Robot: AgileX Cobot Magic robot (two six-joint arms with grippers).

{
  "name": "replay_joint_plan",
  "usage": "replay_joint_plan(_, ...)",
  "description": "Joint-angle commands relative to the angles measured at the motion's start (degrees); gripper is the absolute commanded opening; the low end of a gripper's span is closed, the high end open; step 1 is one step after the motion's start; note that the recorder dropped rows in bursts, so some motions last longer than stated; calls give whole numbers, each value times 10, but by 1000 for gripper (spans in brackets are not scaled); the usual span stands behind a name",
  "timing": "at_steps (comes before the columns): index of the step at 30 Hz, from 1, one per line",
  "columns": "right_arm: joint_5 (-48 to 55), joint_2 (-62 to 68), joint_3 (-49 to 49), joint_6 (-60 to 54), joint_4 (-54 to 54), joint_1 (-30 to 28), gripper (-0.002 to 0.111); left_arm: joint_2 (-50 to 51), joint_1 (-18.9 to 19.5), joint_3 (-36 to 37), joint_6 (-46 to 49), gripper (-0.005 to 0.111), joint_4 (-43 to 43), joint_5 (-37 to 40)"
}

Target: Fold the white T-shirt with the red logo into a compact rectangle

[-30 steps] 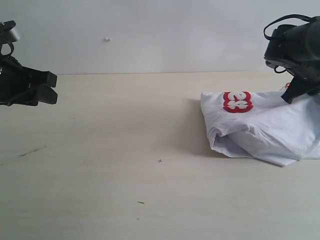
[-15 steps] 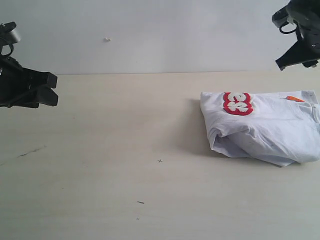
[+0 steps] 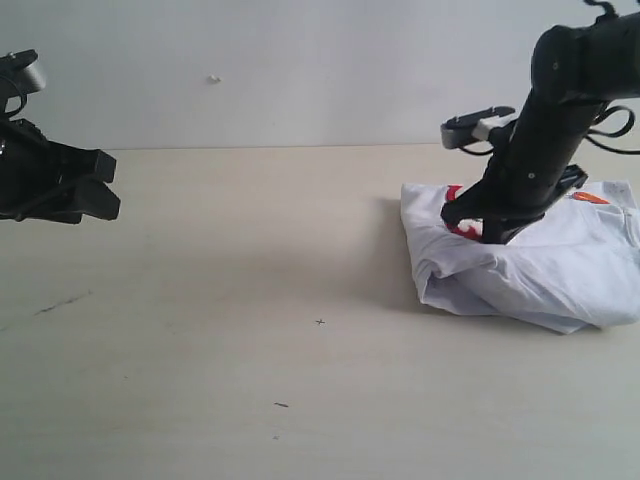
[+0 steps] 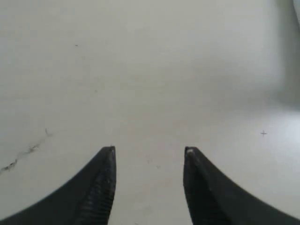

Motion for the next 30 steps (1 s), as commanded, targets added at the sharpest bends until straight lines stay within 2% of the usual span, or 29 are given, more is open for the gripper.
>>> replay_joint_plan(1,-5,27,26,-4,11,34,0,-6,0,1,3,45,-7,3)
replay_joint_plan(9,-8,49,60,-2,34,91,0,-6,0,1,3,45,-22,3)
replay_joint_plan(14,-8,10,60,1,36,91,0,-6,0,1,3,45,-23,0)
replay_joint_plan(20,-69,-74,60,-2,29,90,0,-6,0,1,18,45,-47,-7)
replay_joint_plan(25,-104,-77,60,244,-136,79,9,-6,0,1,32,45,-54,-3)
replay_joint_plan(27,-90,-59,60,289,-211,79,12,-6,0,1,32,45,-54,-2)
replay_joint_plan(30,-85,-22,60,304,-225,79,14,-6,0,1,32,45,-54,-2)
